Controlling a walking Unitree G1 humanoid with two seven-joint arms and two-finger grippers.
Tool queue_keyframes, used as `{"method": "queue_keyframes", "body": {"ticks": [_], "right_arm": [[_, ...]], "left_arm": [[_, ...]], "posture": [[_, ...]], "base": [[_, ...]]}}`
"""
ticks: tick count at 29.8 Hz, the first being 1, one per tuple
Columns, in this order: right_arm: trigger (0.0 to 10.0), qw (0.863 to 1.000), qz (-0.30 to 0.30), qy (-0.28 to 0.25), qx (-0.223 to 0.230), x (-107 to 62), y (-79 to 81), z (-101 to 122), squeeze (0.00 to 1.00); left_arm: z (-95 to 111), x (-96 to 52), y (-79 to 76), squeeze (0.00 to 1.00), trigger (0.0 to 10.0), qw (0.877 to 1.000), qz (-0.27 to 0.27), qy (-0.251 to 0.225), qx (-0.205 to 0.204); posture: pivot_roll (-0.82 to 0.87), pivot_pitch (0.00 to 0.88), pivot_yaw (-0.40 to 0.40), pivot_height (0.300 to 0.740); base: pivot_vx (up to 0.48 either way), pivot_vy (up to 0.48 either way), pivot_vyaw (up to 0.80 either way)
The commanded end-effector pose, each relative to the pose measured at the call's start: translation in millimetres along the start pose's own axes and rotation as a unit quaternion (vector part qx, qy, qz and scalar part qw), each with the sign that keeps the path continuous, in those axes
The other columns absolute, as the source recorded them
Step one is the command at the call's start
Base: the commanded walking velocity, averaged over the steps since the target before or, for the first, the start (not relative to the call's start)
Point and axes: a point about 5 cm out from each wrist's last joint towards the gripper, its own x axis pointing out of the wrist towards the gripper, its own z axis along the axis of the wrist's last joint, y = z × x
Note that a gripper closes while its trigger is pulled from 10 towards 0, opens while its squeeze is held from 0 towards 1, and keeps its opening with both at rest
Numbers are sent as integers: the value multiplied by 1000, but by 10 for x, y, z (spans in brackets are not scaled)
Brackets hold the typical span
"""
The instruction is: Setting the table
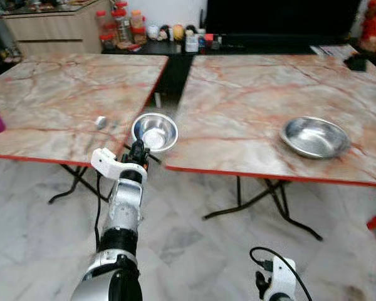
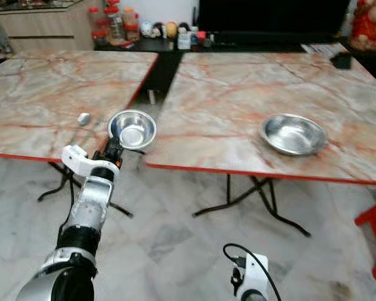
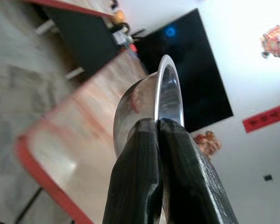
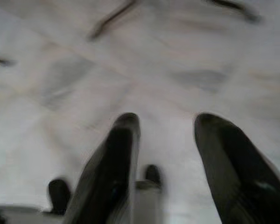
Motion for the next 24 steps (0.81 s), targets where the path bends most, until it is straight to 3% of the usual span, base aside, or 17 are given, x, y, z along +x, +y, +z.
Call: {"method": "queue_keyframes", "body": {"ticks": [1, 7, 8, 9, 10, 11, 14, 18, 24], "right_arm": [[10000, 1000, 11, -6, 5, 16, 99, 38, 0], [10000, 1000, 12, -6, 5, 14, 102, 34, 0], [10000, 1000, 13, -12, 4, 15, 106, 47, 0], [10000, 1000, 14, -13, 4, 16, 108, 52, 0], [10000, 1000, 14, -13, 4, 16, 108, 52, 0], [10000, 1000, 15, -14, 3, 16, 108, 55, 0], [10000, 1000, 15, -15, 3, 16, 104, 57, 0], [10000, 1000, 18, -16, -1, 20, 112, 70, 0], [10000, 999, 22, -23, -4, 36, 121, 129, 0]], "left_arm": [[-115, -5, -90, 0, 10000, 1000, -7, 2, -24], [-114, -33, -79, 0, 10000, 1000, -7, 3, -18], [-163, -156, -33, 0, 10000, 997, -38, 23, 69], [-197, -227, 25, 0, 10000, 994, -47, 33, 98], [-197, -227, 25, 0, 10000, 994, -47, 33, 98], [-230, -321, 141, 0, 10000, 991, -44, 44, 119], [-223, -377, 156, 0, 10000, 991, -50, 40, 115], [-239, -404, -64, 0, 10000, 987, -109, 38, 113], [-338, -523, -191, 0, 10000, 980, -154, 60, 110]], "posture": [[-18, 0, 25, 740], [2, 0, 10, 740], [8, 0, 5, 740], [7, 0, 3, 740], [7, 0, 3, 740], [10, 0, 2, 740], [15, 0, -3, 740], [25, 0, -14, 740], [27, 0, -20, 740]], "base": [[0, -382, 0], [0, -367, 0], [0, -289, 0], [0, -292, 0], [0, -292, 0], [0, -292, 0], [0, -96, 0], [0, 0, 0], [0, 0, 0]]}}
